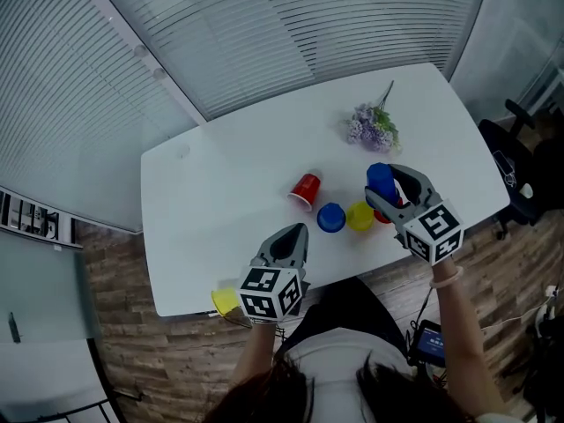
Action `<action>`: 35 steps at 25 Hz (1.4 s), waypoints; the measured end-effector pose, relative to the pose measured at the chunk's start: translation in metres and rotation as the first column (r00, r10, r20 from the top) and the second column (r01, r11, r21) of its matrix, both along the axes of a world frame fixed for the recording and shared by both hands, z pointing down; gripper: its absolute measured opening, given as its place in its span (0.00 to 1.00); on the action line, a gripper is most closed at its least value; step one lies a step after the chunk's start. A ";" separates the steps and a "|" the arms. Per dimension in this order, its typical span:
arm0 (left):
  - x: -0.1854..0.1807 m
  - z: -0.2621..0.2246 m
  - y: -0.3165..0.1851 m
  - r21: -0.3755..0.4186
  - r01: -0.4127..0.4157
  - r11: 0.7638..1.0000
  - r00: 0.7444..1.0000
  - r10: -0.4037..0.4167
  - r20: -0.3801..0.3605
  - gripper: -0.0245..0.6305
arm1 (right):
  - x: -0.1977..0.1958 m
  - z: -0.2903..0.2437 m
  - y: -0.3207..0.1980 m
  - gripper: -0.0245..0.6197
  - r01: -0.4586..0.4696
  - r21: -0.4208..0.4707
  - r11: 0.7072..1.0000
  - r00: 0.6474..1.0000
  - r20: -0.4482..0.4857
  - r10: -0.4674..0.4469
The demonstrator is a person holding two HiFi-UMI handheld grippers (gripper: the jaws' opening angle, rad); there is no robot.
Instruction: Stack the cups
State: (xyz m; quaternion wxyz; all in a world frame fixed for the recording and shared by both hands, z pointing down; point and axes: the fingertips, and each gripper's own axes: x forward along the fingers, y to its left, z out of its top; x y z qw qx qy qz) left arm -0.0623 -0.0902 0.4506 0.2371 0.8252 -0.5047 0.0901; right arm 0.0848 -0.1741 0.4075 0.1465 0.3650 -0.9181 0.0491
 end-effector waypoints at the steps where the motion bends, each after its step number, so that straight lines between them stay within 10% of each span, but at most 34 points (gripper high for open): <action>1: 0.001 0.000 0.000 -0.003 -0.002 1.000 1.000 0.002 0.001 0.06 | 0.000 0.000 0.001 0.46 -0.008 0.011 1.000 1.000 0.002 0.008; 35: 0.024 0.018 0.009 -0.043 -0.054 0.998 0.998 0.056 0.038 0.06 | 0.009 0.028 0.018 0.46 -0.102 0.149 0.984 0.993 0.069 0.093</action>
